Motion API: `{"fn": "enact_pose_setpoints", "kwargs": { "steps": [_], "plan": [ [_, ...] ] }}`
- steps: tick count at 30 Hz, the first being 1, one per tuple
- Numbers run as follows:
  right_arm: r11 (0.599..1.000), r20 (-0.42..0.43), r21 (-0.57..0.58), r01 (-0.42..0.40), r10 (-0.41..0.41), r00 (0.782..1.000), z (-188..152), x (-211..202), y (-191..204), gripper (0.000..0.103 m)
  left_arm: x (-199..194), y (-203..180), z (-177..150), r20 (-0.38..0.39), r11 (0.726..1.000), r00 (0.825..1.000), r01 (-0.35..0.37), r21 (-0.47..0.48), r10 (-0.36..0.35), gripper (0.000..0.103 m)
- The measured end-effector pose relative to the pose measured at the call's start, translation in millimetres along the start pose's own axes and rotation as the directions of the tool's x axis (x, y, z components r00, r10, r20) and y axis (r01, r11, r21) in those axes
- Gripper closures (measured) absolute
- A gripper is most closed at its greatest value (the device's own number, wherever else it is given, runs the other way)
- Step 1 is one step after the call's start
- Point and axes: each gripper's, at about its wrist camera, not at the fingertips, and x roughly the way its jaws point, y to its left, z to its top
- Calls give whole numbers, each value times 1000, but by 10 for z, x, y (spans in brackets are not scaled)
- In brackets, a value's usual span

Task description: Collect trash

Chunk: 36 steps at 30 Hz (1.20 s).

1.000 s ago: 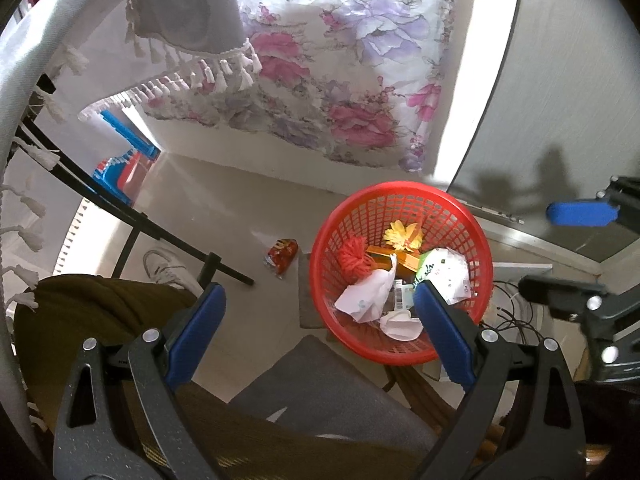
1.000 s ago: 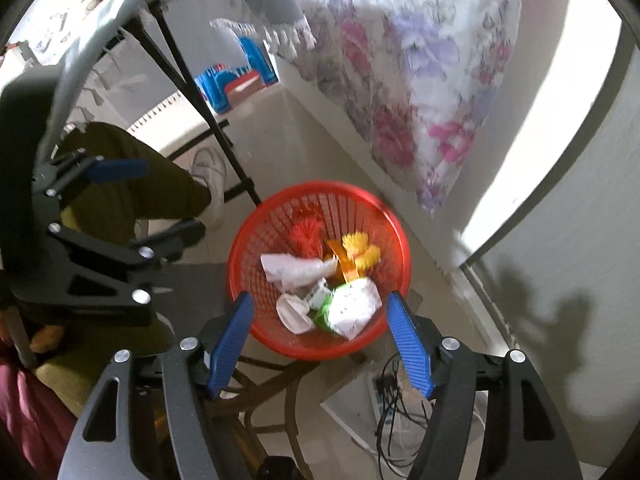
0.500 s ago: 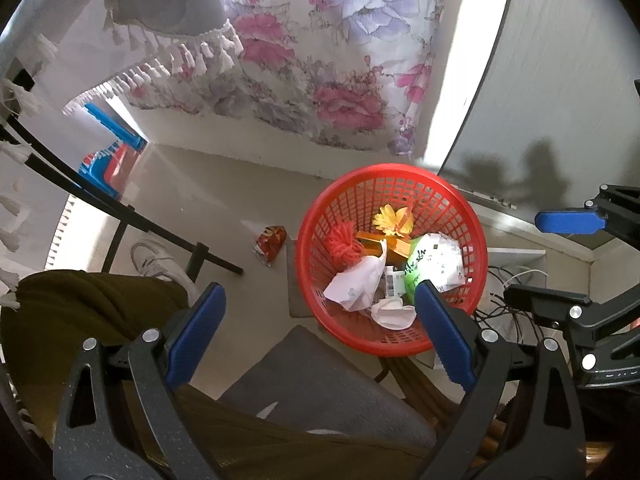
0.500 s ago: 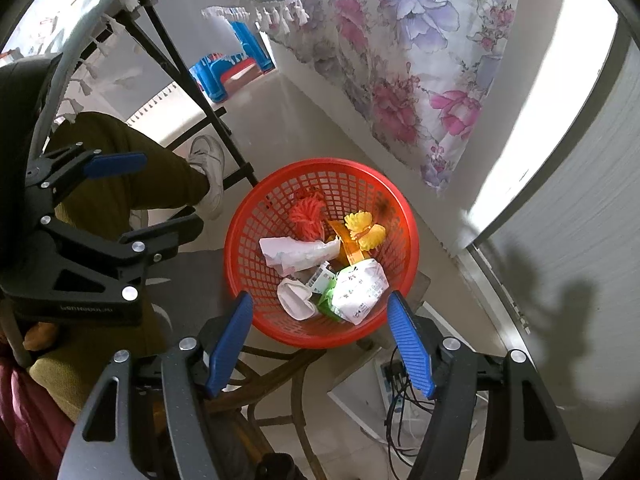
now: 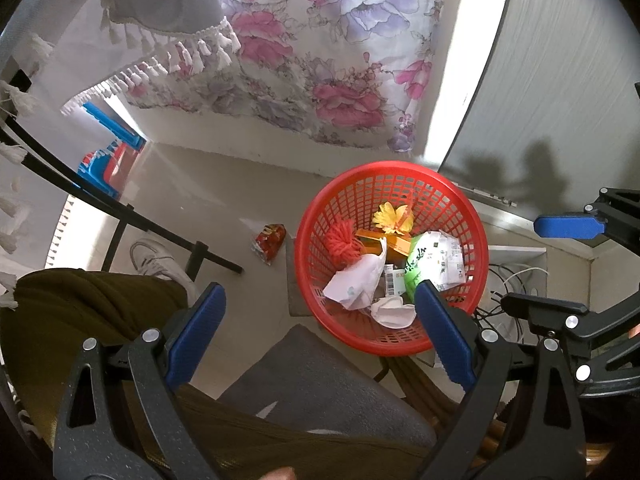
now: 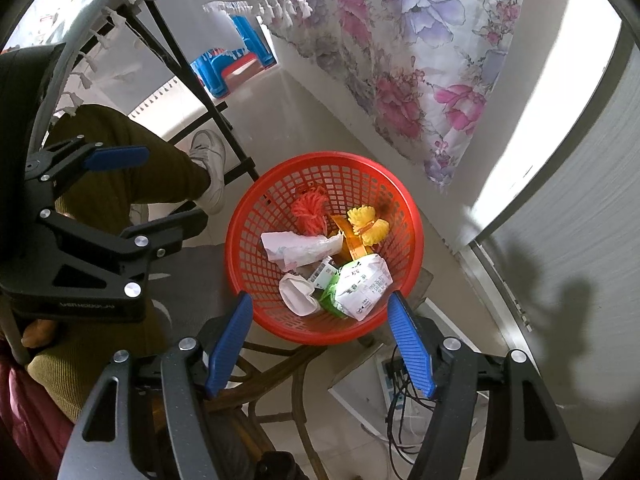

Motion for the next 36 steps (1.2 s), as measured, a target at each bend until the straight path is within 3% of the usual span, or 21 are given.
{"fn": "enact_pose_setpoints", "kwargs": {
  "steps": [36],
  "plan": [
    [1000,-6,-2,-9,9,1000,-11,27,27,34,-4,-31,-6,12,1000,1000,-6,17,6,9]
  ]
}}
